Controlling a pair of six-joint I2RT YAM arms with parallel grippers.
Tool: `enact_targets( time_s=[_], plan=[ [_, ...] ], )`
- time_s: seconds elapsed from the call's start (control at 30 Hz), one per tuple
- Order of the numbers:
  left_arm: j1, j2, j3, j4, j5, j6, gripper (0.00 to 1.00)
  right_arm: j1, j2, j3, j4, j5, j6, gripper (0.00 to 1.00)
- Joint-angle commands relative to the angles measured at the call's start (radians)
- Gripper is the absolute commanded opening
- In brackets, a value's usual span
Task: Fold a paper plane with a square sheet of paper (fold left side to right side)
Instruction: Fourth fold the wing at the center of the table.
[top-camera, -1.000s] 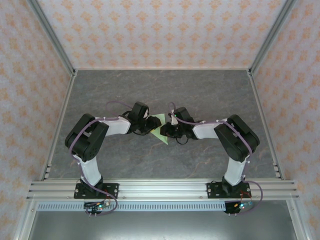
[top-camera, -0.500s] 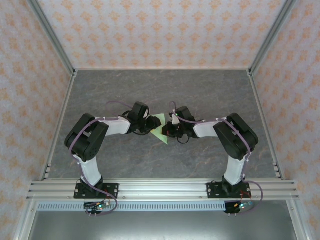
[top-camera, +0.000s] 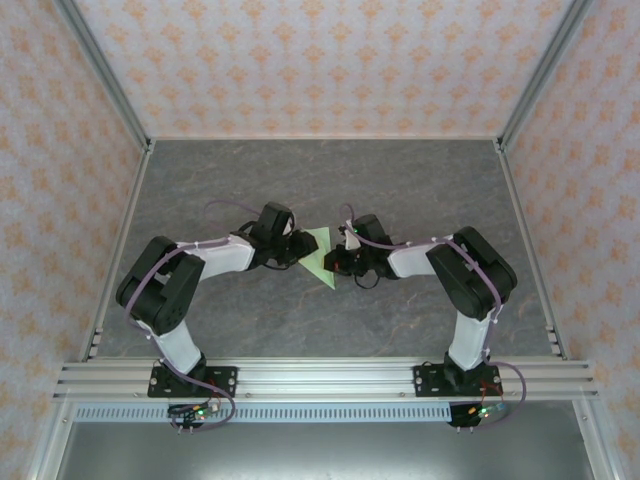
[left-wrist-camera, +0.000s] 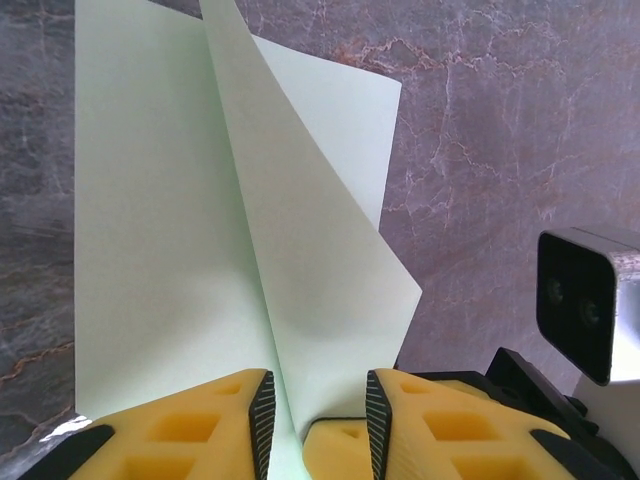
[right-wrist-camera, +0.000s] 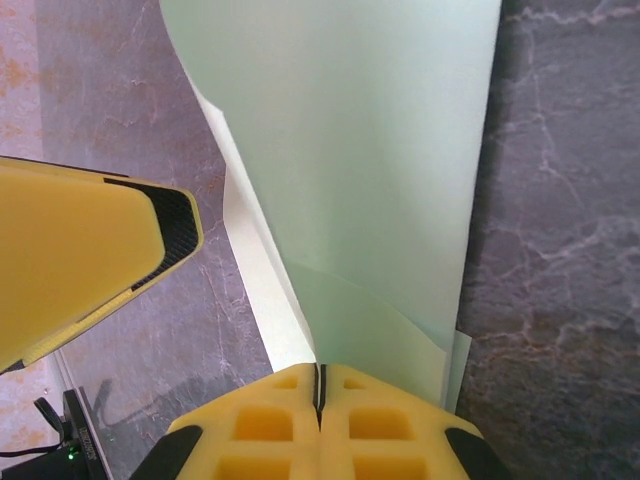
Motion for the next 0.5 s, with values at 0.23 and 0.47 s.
enact_targets(
  time_s=[0.23, 0.47],
  plan=[
    [-0.005, 0.081, 0.07, -0.021, -0.011, 0.007, 0.39, -0.008, 0.013, -0.037, 0.071, -0.003, 0.029, 0.03],
    [-0.005, 0.102, 0.074, -0.012, -0.003, 0.003, 0.44, -0.008, 0.016, -0.048, 0.11, -0.01, 0.051, 0.04]
  ],
)
